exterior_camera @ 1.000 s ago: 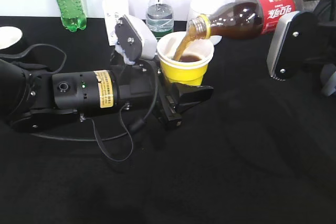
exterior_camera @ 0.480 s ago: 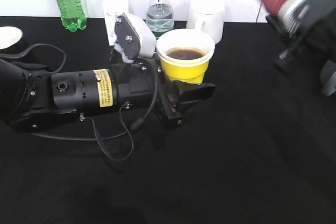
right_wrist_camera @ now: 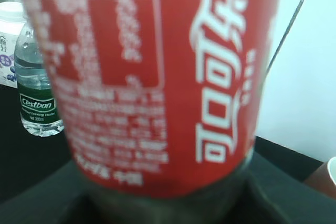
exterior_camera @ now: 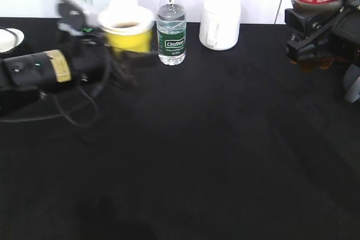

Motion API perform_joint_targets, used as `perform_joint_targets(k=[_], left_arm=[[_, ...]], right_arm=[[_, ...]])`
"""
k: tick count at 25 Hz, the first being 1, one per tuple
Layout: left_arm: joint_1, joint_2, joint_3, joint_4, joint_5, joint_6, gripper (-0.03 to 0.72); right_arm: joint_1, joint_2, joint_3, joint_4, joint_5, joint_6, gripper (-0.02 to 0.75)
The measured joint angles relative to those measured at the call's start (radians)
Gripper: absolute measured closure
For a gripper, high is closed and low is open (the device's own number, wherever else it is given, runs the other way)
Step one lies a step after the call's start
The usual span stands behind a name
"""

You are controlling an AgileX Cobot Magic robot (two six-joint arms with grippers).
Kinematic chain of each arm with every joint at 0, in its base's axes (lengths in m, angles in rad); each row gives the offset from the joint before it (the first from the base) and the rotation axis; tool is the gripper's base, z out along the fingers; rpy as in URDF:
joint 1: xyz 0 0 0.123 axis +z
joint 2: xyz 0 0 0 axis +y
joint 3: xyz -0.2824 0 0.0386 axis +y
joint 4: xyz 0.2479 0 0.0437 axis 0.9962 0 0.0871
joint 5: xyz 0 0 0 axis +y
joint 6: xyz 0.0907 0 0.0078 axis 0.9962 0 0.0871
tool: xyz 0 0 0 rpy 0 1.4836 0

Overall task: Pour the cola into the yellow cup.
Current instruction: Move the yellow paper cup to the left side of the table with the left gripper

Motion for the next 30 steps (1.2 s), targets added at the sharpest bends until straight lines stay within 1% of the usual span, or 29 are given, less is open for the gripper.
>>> perform_joint_targets(k=[2,3,6,8,11,15,17,19,24,25,28,30], left_arm=[[0.036,0.031,0.000,-0.018,0.004,0.012,0.255],[0.043,0.045,0.000,-0.039,0.007,0.047,0.255],[0.047,0.095,0.000,-0.137,-0.017,0.130,0.255],[0.047,0.137,0.000,-0.152,-0.042,0.166,0.255],[0.048,0.174,0.009,-0.230,-0.065,0.235,0.255],[0.048,0.187,0.092,-0.291,-0.169,0.271,0.255],[0.048,0.187,0.152,-0.349,-0.226,0.305,0.255],[0.048,0.189,0.177,-0.366,-0.247,0.317,0.255],[0.048,0.206,0.178,-0.368,-0.252,0.320,0.251],[0.048,0.206,0.178,-0.368,-0.252,0.320,0.235],[0.048,0.206,0.178,-0.375,-0.263,0.323,0.116],[0.048,0.206,0.200,-0.386,-0.277,0.323,0.095]], right_arm=[[0.000,0.000,0.000,0.000,0.000,0.000,0.343],[0.000,0.000,0.000,0.000,0.000,0.000,0.343],[0.000,0.000,0.000,0.000,0.000,0.001,0.343],[0.000,0.000,0.000,0.000,0.000,0.001,0.343],[0.000,0.000,0.000,0.000,0.000,0.001,0.343],[0.000,0.012,-0.002,0.000,0.000,0.001,0.344],[0.000,0.019,-0.002,0.000,0.000,0.001,0.344],[0.000,0.019,-0.002,0.000,0.000,0.001,0.344],[0.000,0.019,-0.002,0.000,-0.010,0.001,0.344],[0.000,0.019,-0.002,0.000,-0.010,0.001,0.344],[0.000,0.019,-0.002,0.000,-0.011,0.001,0.344],[0.000,0.019,-0.002,0.000,-0.011,0.001,0.344]])
